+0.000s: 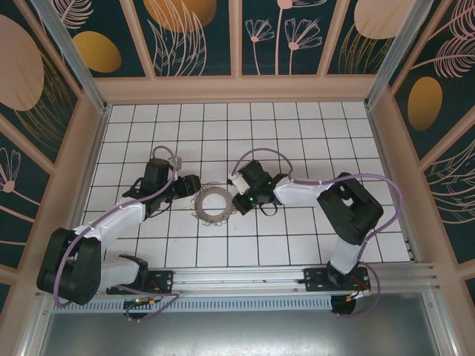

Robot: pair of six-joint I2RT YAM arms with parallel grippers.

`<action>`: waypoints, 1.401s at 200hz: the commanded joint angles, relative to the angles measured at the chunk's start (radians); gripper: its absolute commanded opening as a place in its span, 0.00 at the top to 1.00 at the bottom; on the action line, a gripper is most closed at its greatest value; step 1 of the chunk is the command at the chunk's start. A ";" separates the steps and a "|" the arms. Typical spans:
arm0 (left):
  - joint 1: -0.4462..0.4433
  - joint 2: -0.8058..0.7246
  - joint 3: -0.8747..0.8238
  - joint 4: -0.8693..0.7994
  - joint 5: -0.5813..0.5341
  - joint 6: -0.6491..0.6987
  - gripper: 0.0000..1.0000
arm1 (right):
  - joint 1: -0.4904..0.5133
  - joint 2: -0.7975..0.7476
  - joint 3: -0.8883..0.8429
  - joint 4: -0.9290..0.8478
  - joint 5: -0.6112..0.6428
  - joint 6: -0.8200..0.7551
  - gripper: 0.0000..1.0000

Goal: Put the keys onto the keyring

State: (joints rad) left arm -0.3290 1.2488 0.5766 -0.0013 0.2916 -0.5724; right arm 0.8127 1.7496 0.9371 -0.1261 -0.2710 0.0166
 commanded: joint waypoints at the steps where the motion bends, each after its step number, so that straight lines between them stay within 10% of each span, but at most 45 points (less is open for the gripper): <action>1: 0.005 0.009 -0.010 0.006 0.031 0.029 0.42 | 0.018 -0.074 -0.040 0.059 -0.027 0.032 0.93; 54: 0.004 -0.003 -0.018 -0.002 0.042 0.042 0.41 | 0.016 -0.106 -0.027 0.051 0.025 0.058 0.73; 159: 0.002 0.010 0.005 -0.010 0.060 0.056 0.41 | 0.030 -0.086 -0.044 -0.022 0.034 0.075 0.70; 194: -0.013 0.046 0.041 -0.019 0.049 0.065 0.44 | -0.009 -0.066 0.050 -0.033 0.076 0.090 0.37; 280: -0.025 0.012 0.030 -0.044 0.008 0.071 0.44 | -0.074 0.231 0.400 -0.166 -0.087 0.087 0.53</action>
State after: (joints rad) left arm -0.3500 1.2812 0.5930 -0.0135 0.3241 -0.5278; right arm 0.7372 1.9350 1.3029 -0.2146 -0.2909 0.0940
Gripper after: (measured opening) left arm 0.559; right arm 0.501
